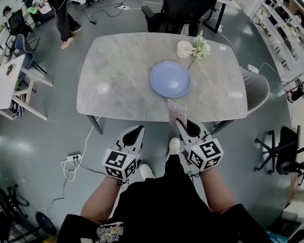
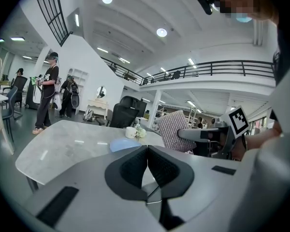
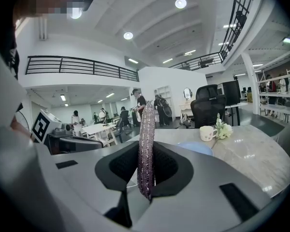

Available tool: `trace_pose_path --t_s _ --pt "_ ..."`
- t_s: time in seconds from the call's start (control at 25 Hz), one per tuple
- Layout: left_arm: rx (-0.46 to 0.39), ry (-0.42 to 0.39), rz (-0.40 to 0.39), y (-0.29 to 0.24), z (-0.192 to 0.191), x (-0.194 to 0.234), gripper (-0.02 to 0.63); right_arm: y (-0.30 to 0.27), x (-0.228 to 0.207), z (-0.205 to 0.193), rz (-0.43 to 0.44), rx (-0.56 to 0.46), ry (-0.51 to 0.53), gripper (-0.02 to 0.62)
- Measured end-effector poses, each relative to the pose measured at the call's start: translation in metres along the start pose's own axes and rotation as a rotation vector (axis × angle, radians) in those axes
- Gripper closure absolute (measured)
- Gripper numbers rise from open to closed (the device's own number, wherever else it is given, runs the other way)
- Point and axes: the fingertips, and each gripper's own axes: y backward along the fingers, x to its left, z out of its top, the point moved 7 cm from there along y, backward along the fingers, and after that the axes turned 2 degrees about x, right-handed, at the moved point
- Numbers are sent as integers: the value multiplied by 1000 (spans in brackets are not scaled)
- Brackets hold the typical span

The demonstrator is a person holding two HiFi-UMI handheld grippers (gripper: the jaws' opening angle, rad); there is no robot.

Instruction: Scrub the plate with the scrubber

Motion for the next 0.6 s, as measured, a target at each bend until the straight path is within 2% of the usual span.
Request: trace_pose_path --t_s 0.6 --pt "20 98 137 -117 25 24 588 -77 -123 31 129 65 -3 518"
